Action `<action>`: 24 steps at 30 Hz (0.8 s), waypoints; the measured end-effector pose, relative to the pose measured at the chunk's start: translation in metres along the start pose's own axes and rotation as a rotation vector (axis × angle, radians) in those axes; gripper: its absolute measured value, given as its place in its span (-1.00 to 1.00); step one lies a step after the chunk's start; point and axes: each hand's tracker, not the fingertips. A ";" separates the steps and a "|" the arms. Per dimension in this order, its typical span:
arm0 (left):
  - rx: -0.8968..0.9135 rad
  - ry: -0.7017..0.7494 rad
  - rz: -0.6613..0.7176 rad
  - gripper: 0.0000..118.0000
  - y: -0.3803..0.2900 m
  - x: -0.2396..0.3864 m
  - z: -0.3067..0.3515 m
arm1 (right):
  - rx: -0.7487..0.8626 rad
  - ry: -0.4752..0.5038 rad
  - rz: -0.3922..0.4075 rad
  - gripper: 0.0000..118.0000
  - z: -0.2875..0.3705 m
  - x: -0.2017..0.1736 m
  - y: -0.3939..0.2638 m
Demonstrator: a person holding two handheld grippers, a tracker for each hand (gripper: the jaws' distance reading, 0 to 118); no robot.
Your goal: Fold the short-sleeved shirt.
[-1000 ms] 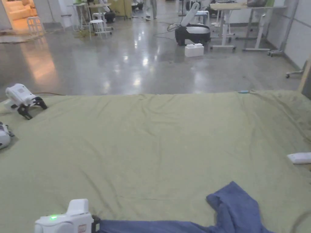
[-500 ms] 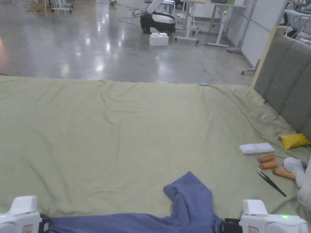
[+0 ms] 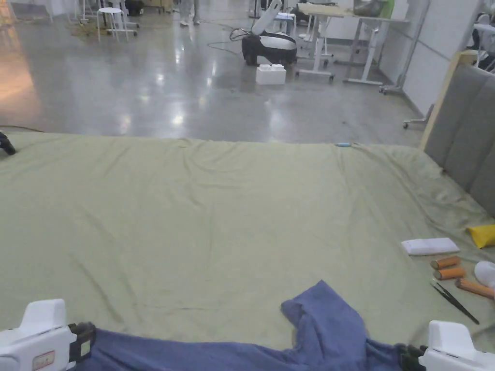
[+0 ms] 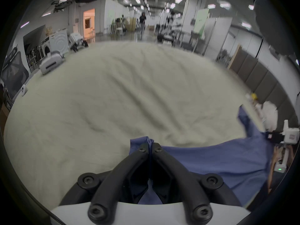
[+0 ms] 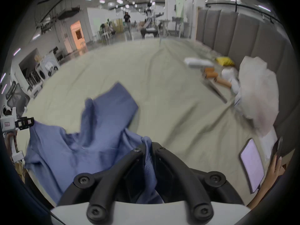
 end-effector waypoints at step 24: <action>0.754 0.075 -0.152 -1.00 0.272 0.043 0.332 | 0.735 -0.038 0.038 -0.93 0.276 -0.056 0.295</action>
